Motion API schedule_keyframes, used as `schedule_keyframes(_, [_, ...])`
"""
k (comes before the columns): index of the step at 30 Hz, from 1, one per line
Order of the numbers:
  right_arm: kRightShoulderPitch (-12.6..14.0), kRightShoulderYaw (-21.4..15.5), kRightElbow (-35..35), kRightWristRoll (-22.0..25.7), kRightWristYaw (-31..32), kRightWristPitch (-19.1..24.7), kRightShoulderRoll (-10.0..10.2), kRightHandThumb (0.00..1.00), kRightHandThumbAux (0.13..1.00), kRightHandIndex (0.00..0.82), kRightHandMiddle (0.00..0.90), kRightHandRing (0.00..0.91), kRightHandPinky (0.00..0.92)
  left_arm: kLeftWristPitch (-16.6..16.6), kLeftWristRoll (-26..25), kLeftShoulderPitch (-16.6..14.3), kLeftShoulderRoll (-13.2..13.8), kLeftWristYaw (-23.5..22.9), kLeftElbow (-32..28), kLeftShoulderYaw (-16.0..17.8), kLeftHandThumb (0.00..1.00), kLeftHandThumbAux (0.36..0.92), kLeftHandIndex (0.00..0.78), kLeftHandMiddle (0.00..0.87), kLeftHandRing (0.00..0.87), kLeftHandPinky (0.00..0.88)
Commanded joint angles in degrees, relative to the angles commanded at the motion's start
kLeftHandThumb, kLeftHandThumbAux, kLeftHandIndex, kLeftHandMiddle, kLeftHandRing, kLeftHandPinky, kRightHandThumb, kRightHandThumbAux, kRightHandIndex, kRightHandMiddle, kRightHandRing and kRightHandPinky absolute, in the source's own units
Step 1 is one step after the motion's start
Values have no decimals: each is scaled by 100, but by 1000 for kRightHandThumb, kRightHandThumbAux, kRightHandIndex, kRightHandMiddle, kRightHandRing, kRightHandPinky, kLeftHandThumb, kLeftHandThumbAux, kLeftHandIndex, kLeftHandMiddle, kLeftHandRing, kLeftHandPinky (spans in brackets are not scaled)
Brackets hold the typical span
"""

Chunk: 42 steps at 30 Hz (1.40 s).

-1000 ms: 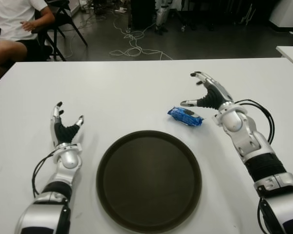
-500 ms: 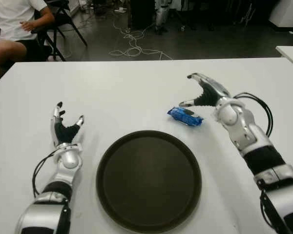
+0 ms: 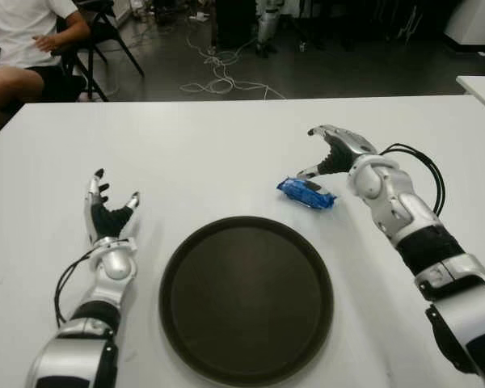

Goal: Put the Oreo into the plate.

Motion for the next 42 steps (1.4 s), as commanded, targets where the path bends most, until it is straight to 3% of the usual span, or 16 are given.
schedule_keyframes(8, [-190,295,260,-219,83,63,-12,0,582,169,140,116,52,-30,-28,7,-8,-54,-8,14,54,816,95,123,146,173])
schedule_keyframes(17, [-283,564,363,-432,317,236,-35,0,568,95,110,94,38,-54,-51,14,-14,-88,-26,31,51,817,91,118,142,169])
schedule_keyframes(32, [-126,646,108,-406,694,871,43,0,575,27,63,36,1,-47,-94,17,-11,-147,-26,76,121,814,112,136,155,205])
schedule_keyframes(42, [62,802,-214,-493,908,1191,-37,0,605,18,66,44,1,10,-75,23,-6,-169,-45,86,116,811,105,106,117,136])
